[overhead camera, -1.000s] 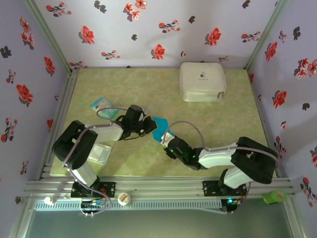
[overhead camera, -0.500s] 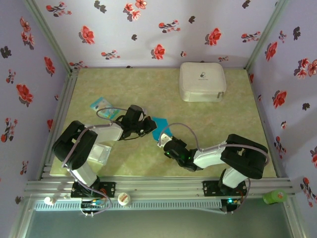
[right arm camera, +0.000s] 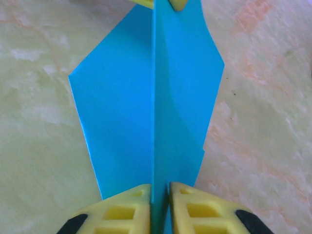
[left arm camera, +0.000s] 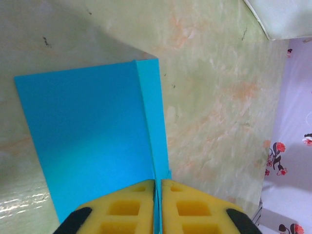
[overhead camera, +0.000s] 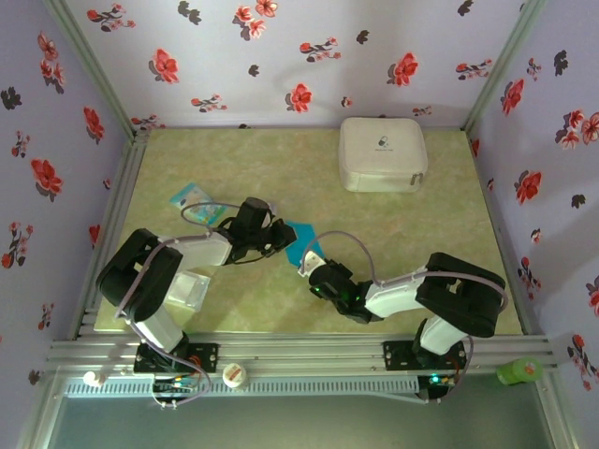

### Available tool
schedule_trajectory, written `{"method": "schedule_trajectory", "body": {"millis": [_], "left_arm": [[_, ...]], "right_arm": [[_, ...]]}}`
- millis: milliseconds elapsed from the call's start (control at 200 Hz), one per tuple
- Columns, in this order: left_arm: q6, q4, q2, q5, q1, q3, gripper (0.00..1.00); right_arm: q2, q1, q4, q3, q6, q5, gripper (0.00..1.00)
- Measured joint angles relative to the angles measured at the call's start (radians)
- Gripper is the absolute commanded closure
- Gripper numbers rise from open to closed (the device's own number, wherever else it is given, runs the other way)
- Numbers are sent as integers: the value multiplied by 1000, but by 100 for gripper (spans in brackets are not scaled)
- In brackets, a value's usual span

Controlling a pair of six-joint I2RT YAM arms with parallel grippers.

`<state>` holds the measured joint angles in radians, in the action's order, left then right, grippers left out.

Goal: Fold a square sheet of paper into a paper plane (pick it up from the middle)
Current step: Fourth fold the wing at the center of the table.

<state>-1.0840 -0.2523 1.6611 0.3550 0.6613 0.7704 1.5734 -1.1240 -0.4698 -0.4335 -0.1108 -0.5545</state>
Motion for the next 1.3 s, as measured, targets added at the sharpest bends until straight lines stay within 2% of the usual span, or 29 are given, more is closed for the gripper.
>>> {"method": "schedule_trajectory", "body": {"millis": [200,420,760,1300], "left_arm": [[0,17,-3,-18,0,0,80],[0,43,-3,-31,0,-1,91],[0,44,-6,-33,0,-1,94],[-3,43,-6,-33,0,-5,95]], "right_arm": [[28,0,-20,0,18,0,84],[29,0,-35,0,50,4,79],[29,0,-36,-9,71,8,73],[35,0,-37,-22,78,-8,82]]}}
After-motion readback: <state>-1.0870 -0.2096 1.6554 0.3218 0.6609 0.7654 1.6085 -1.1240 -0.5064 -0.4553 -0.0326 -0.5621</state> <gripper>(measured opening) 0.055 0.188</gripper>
